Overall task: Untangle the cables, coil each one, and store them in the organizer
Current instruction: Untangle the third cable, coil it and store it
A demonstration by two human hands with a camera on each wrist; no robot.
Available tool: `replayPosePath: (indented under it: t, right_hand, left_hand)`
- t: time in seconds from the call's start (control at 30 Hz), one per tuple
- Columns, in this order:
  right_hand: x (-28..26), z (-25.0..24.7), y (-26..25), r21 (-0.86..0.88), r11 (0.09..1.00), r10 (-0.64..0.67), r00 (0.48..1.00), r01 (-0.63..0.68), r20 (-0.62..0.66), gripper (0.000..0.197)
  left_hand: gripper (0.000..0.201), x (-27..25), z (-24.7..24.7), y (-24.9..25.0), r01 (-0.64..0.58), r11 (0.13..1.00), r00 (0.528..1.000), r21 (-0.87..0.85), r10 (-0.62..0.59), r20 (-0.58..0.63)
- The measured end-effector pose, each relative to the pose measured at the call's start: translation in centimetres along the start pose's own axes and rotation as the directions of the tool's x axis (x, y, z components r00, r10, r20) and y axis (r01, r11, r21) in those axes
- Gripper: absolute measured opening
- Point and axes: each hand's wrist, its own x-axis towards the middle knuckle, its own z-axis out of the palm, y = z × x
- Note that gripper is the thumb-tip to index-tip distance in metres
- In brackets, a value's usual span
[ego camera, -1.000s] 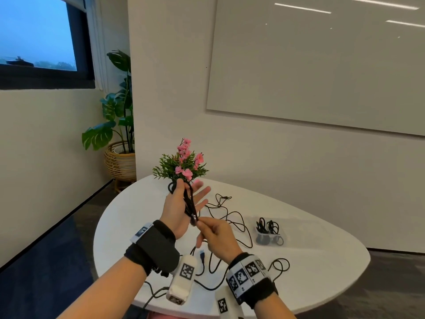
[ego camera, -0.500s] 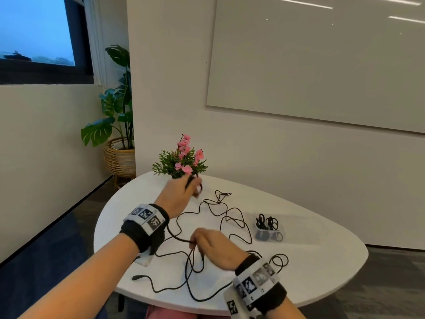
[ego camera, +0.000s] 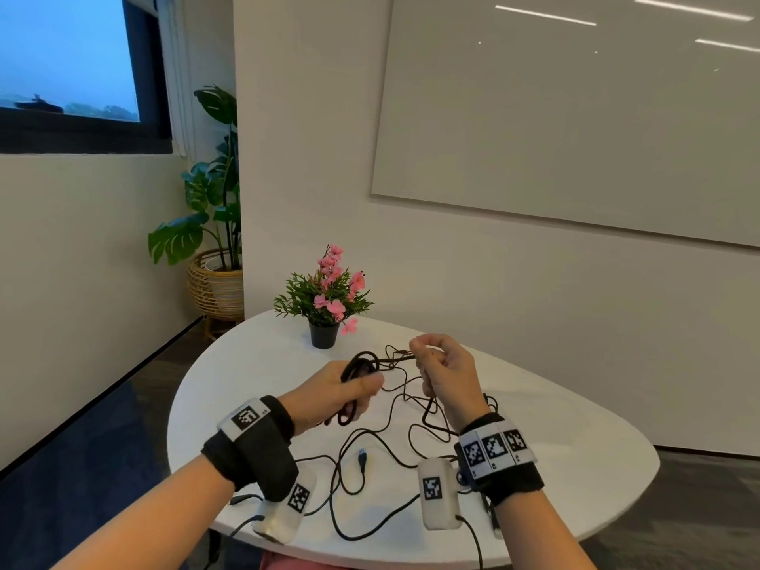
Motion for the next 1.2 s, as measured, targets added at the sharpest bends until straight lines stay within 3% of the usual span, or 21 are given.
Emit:
replayPosePath:
  t: [0.13, 0.2, 0.27, 0.4, 0.5, 0.63, 0.7, 0.73, 0.77, 0.83, 0.9, 0.97, 1.03, 1.13, 1.2]
  right_hand:
    - [-1.3, 0.9, 0.7, 0.168, 0.981, 0.077, 0.99, -0.096, 0.117, 0.01]
    - [-2.0, 1.4, 1.6, 0.131, 0.987, 0.068, 0.986, -0.089, 0.153, 0.012]
    - [-2.7, 2.0, 2.8, 0.009, 0.999, 0.031, 0.985, -0.033, 0.167, 0.018]
    - [-3.9, 3.4, 4.6, -0.215, 0.974, -0.001, 0.957, 0.066, 0.291, 0.025]
    - [-4.5, 3.9, 4.9, -0.374, 0.916, 0.04, 0.892, 0.148, 0.451, 0.026]
    - [-5.0, 4.3, 3.7, -0.544, 0.787, 0.142, 0.773, 0.29, 0.618, 0.033]
    - [-4.9, 4.1, 2.6, -0.568, 0.749, 0.149, 0.748, 0.342, 0.647, 0.03]
    - [-4.7, 3.9, 1.9, -0.569, 0.743, 0.141, 0.749, 0.352, 0.647, 0.027]
    - [-4.4, 3.5, 1.2, -0.565, 0.746, 0.13, 0.755, 0.353, 0.643, 0.024]
    - [-3.4, 2.8, -0.3, -0.558, 0.748, 0.103, 0.768, 0.36, 0.632, 0.018]
    - [-2.4, 1.9, -1.5, -0.553, 0.732, 0.04, 0.785, 0.398, 0.618, 0.011]
    - [-1.5, 1.3, -1.9, -0.522, 0.742, -0.041, 0.806, 0.42, 0.59, 0.008]
    - [-0.8, 0.7, -1.6, -0.467, 0.799, -0.1, 0.849, 0.379, 0.518, 0.009]
    - [-0.3, -0.2, -0.9, -0.339, 0.905, -0.113, 0.915, 0.255, 0.387, 0.019]
    - [-0.2, -0.5, -0.5, -0.299, 0.931, -0.107, 0.941, 0.208, 0.321, 0.024]
  left_hand:
    - [0.032, 0.1, -0.2, 0.2, -0.079, 0.905, 0.994, -0.419, 0.038, -0.107]
    - [0.035, 0.6, -0.5, 0.6, -0.144, 0.804, 0.981, -0.577, 0.038, -0.193]
    - [0.043, 0.9, -0.8, 1.0, -0.199, 0.761, 0.964, -0.618, 0.04, -0.261]
    - [0.04, 1.5, -1.1, 1.0, -0.238, 0.784, 0.928, -0.574, 0.01, -0.372]
    - [0.029, 1.7, -1.1, 1.2, -0.225, 0.829, 0.886, -0.512, -0.045, -0.462]
    - [0.023, 2.2, -1.2, 0.7, -0.176, 0.946, 0.833, -0.274, -0.004, -0.553]
    - [0.025, 2.6, -1.7, 0.2, -0.162, 0.987, 0.806, -0.018, 0.122, -0.579]
    - [0.026, 2.7, -2.1, -0.2, -0.134, 0.97, 0.805, 0.203, 0.226, -0.549]
    - [0.027, 2.7, -2.4, -0.7, -0.087, 0.9, 0.832, 0.428, 0.302, -0.466]
    - [0.035, 2.1, -2.4, -1.4, -0.015, 0.743, 0.924, 0.669, 0.266, -0.275]
    - [0.059, 1.4, -1.9, -1.9, 0.015, 0.749, 0.968, 0.662, 0.154, -0.196]
    - [0.069, 0.7, -1.1, -2.0, 0.064, 0.881, 0.987, 0.468, 0.013, -0.159]
    - [0.049, 0.4, -0.2, -2.1, 0.052, 0.937, 0.998, 0.345, -0.036, -0.052]
    - [0.041, 0.3, 0.0, -2.1, -0.024, 0.855, 0.999, 0.519, 0.003, 0.04]
    - [0.027, 0.3, -0.1, -1.7, -0.023, 0.914, 0.999, 0.404, 0.003, 0.05]
